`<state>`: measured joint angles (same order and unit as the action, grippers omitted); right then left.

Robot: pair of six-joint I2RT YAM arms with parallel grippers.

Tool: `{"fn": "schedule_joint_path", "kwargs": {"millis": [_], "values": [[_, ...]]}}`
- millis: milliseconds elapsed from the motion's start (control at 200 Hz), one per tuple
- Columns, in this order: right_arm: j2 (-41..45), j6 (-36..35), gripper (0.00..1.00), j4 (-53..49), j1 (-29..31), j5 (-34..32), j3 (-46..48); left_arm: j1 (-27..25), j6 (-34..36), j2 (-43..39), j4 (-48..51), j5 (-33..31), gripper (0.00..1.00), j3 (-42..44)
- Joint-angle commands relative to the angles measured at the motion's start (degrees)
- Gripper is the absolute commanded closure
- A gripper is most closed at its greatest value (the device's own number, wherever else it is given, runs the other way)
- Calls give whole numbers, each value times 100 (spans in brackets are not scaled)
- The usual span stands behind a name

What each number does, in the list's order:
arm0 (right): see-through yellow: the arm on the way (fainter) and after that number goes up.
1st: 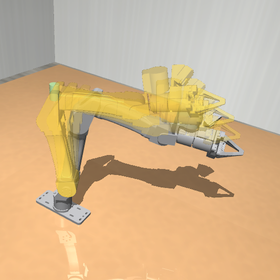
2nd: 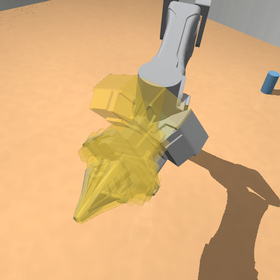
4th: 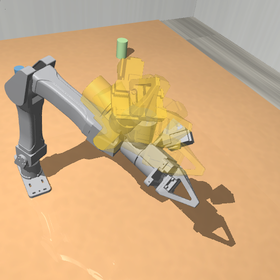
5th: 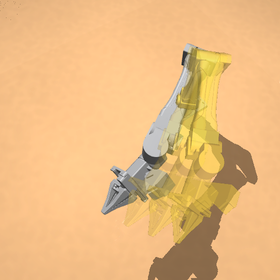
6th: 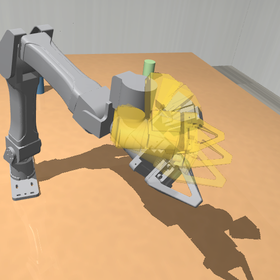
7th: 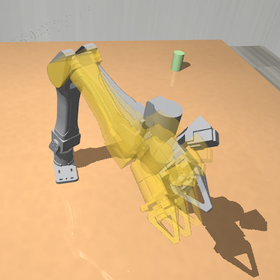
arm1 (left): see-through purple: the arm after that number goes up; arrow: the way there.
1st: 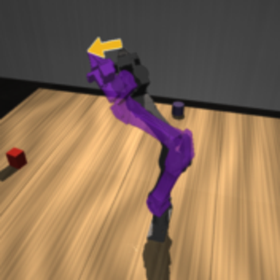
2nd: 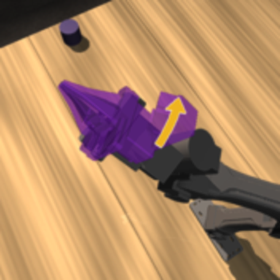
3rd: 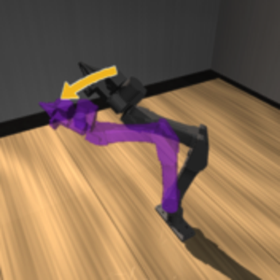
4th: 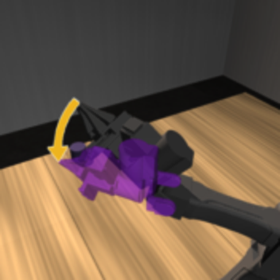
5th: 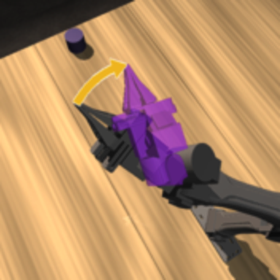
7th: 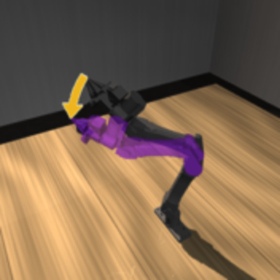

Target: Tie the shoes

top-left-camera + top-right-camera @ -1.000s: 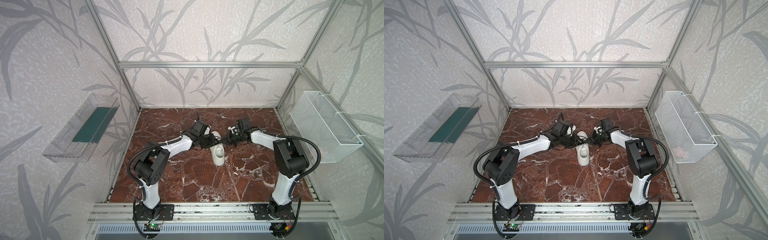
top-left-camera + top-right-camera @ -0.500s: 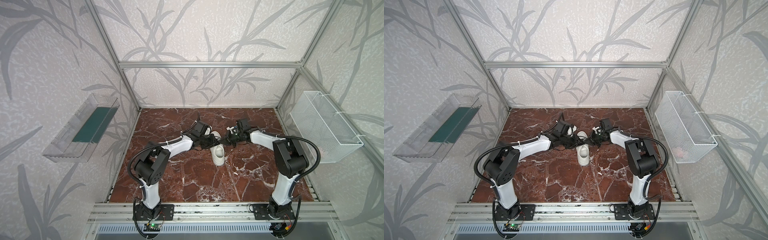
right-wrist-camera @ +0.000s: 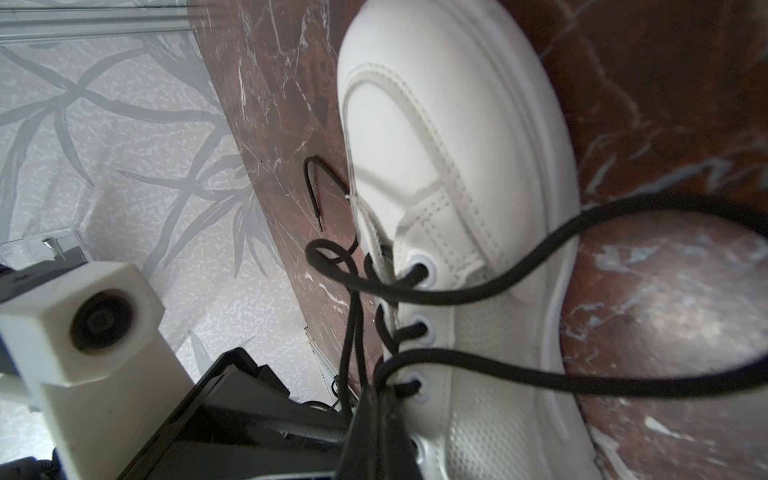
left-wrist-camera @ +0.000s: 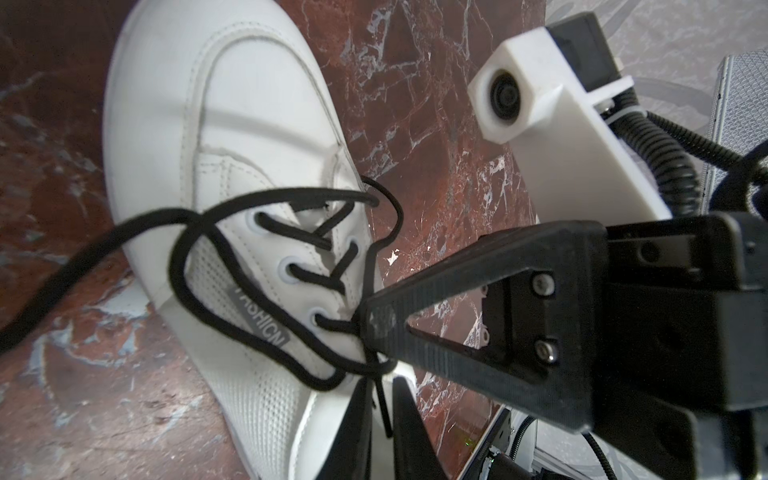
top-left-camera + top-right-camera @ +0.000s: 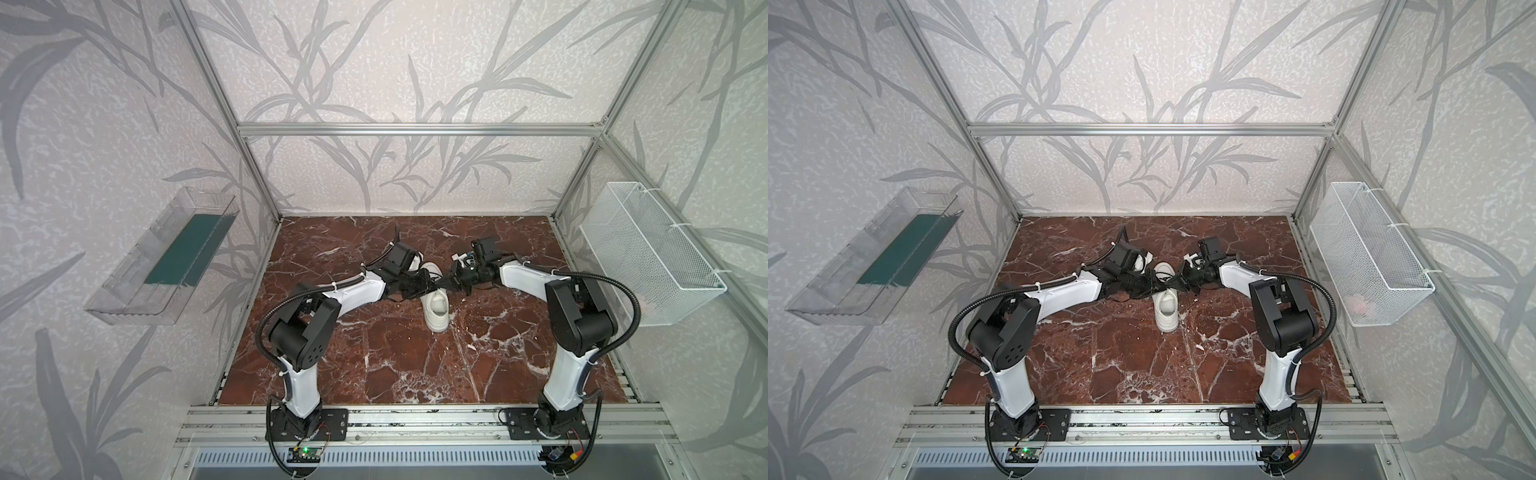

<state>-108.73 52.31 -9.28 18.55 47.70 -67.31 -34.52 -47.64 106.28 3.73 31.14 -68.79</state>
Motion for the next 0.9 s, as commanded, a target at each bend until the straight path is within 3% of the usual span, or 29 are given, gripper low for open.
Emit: {"fn": "schedule_joint_path", "kwargs": {"millis": [0,175,370,570,895], "values": [[51,21,100,-13,42,115,-46,-29,-8,-55,-98,-30,89,77],[79,7,100,40,35,118,-37,-33,0,-77,-118,-20,96,94],[139,-2,79,92,8,110,32,-29,18,-192,-67,-71,98,155],[271,73,70,252,-35,156,154,-20,62,-307,25,-81,98,169],[561,63,65,252,-136,123,377,-22,106,-672,94,-216,98,381]]}}
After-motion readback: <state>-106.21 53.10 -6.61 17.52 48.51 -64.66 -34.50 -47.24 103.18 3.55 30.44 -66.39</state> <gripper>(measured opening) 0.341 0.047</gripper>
